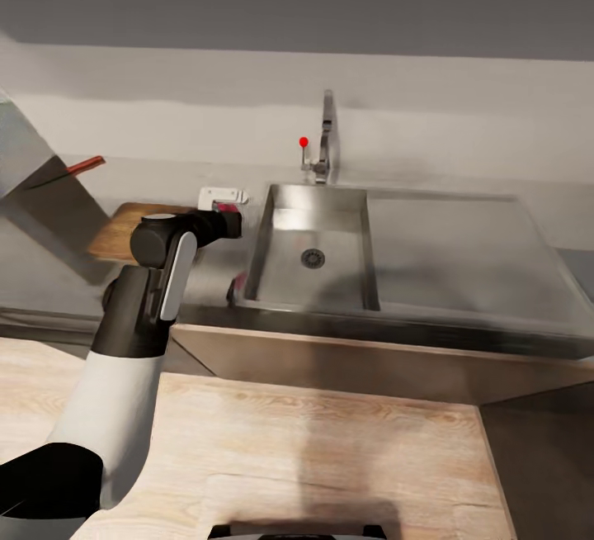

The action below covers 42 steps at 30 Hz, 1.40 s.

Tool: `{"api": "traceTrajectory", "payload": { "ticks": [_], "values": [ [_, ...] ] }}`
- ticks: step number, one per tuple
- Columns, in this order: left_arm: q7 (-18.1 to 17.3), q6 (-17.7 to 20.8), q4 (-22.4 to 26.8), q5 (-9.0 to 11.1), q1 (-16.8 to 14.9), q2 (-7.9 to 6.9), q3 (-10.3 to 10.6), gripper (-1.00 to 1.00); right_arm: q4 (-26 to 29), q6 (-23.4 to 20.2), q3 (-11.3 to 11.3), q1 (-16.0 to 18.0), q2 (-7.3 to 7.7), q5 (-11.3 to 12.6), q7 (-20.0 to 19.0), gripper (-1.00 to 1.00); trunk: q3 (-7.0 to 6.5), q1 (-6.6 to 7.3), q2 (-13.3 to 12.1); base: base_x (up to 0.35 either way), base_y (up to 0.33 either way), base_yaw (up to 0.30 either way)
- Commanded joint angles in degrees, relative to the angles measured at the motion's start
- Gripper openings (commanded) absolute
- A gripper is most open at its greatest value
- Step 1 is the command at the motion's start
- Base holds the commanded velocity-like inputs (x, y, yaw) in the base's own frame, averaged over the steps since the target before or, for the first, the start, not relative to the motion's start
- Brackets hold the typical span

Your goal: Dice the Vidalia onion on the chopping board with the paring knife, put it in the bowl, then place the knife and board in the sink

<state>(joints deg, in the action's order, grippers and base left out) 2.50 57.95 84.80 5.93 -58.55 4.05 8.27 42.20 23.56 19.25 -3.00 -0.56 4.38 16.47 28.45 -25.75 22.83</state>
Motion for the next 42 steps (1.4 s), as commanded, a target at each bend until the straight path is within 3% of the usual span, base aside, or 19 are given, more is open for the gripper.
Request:
{"api": "traceTrajectory", "payload": {
  "ticks": [1, 20, 29, 42],
  "values": [
    [0.31, 0.24, 0.06, 0.4, -0.03, 0.0, -0.01, -1.0, 0.06, 0.17, 0.19, -0.02, 0.03, 0.46, 0.23, 1.0, 0.07, -0.03, 0.09, -0.023, 0.299, 0.0],
    [0.31, 0.24, -0.04, 0.4, -0.02, -0.08, -0.01, -1.0, 0.07, 0.17, 0.23, 0.01, 0.03, 0.46, 0.23, 1.0, 0.07, -0.03, 0.09, 0.001, 0.306, 0.0],
    [0.31, 0.24, -0.87, 0.46, 0.01, -0.05, 0.01, -1.0, 0.06, 0.17, 0.21, -0.03, 0.03, 0.46, 0.23, 1.0, 0.07, -0.03, 0.09, 0.179, 0.269, 0.0],
    [0.23, 0.1, -2.18, 0.31, 3.34, -0.03, 0.17, -1.0, 0.08, 0.17, 0.21, -0.03, 0.03, 0.46, 0.23, 1.0, 0.07, -0.03, 0.09, 0.132, 0.033, 0.0]
  ]
}}
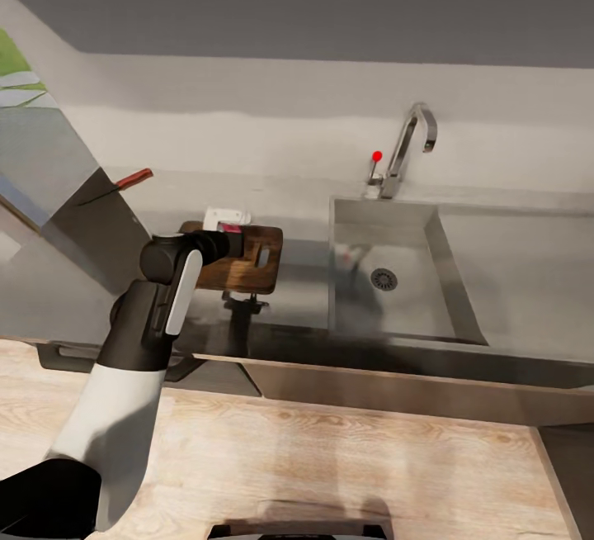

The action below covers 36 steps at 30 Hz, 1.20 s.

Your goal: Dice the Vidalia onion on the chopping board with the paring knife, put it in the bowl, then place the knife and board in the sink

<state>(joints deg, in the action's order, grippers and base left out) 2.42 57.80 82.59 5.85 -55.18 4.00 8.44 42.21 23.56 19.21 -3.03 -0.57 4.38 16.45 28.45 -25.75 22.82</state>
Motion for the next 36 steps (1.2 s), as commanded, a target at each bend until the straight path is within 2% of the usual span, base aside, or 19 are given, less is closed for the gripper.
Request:
{"api": "traceTrajectory", "payload": {
  "ticks": [1, 8, 20, 36],
  "values": [
    [0.3, 0.24, 0.02, 0.39, 0.02, -0.01, -0.01, -1.0, 0.06, 0.17, 0.23, 0.0, 0.04, 0.46, 0.25, 1.0, 0.07, -0.03, 0.09, 0.004, 0.0, 0.0],
    [0.3, 0.26, 0.03, 0.39, 0.15, -0.79, -0.05, -1.0, 0.05, 0.17, 0.22, -0.01, 0.04, 0.46, 0.25, 1.0, 0.07, -0.03, 0.09, 0.001, 0.022, 0.0],
    [0.3, 0.29, 0.05, 0.39, 0.16, -1.16, -0.04, -1.0, -0.02, 0.17, 0.23, -0.01, 0.04, 0.46, 0.25, 1.0, 0.07, -0.03, 0.09, 0.0, 0.182, 0.0],
    [0.3, 0.3, -0.11, 0.39, 0.2, -1.1, 0.15, -1.0, -0.03, 0.17, 0.26, 0.0, 0.04, 0.46, 0.25, 1.0, 0.07, -0.03, 0.09, 0.045, -0.041, 0.0]
  ]
}}
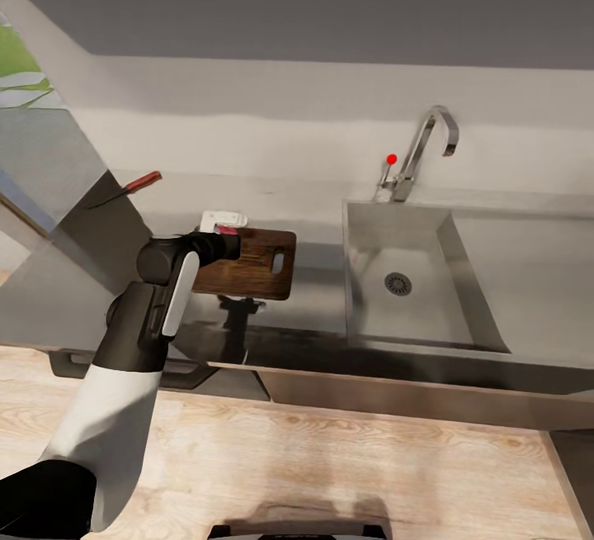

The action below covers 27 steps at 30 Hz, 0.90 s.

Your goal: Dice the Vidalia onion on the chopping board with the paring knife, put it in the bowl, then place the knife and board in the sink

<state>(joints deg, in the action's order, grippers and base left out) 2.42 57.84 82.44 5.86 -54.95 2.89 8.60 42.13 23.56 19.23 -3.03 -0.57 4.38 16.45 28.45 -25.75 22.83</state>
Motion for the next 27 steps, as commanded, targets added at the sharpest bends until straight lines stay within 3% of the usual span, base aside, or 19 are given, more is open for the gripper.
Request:
{"api": "traceTrajectory", "payload": {
  "ticks": [1, 5, 27],
  "values": [
    [0.3, 0.25, 0.06, 0.38, 0.18, 0.01, 0.0, -1.0, 0.06, 0.17, 0.22, -0.01, 0.04, 0.46, 0.25, 1.0, 0.07, -0.04, 0.09, 0.011, -0.012, 0.0],
    [0.3, 0.18, 0.09, 0.3, 1.71, 0.01, -0.02, -1.0, 0.06, 0.17, 0.23, -0.01, 0.04, 0.46, 0.25, 1.0, 0.07, -0.04, 0.09, 0.003, -0.004, 0.0],
    [0.3, 0.12, 0.18, 0.29, 2.32, 0.01, -0.08, -1.0, 0.06, 0.17, 0.22, 0.01, 0.04, 0.46, 0.25, 1.0, 0.07, -0.04, 0.09, 0.0, 0.0, 0.0]
  ]
}}
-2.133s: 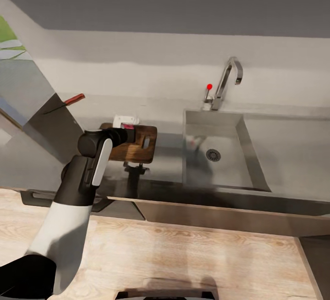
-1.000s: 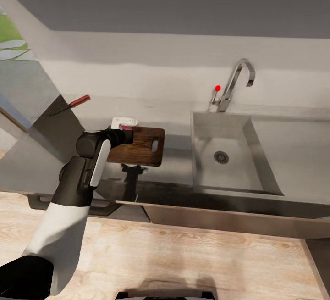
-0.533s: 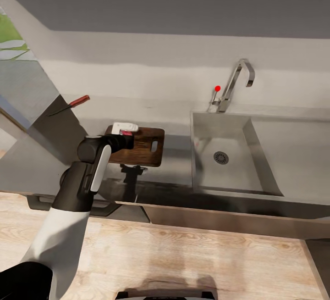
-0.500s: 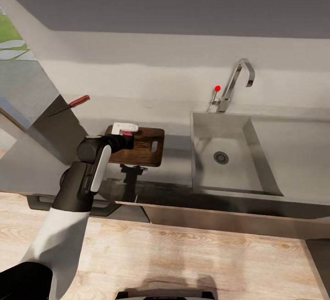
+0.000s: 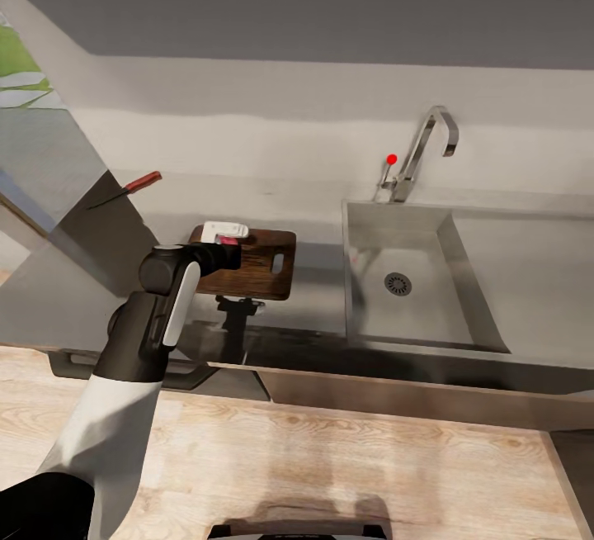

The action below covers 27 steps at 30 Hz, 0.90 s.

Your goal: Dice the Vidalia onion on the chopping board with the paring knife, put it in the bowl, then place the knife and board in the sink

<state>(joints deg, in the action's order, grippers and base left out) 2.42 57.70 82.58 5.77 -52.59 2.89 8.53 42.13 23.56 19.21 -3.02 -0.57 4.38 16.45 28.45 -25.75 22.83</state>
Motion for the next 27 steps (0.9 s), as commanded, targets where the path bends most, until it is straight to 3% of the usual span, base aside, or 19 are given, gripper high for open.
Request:
{"api": "traceTrajectory", "payload": {
  "ticks": [1, 27],
  "values": [
    [0.3, 0.25, 0.04, 0.38, -0.04, 0.01, -0.01, -1.0, 0.06, 0.17, 0.23, 0.01, 0.04, 0.46, 0.25, 1.0, 0.07, -0.03, 0.09, 0.0, 0.0, 0.0],
    [0.3, 0.22, -0.14, 0.38, 0.03, 0.01, 0.08, -1.0, 0.06, 0.08, 0.23, 0.01, 0.04, 0.46, 0.25, 1.0, 0.07, -0.03, 0.09, 0.0, 0.0, 0.0]
  ]
}}
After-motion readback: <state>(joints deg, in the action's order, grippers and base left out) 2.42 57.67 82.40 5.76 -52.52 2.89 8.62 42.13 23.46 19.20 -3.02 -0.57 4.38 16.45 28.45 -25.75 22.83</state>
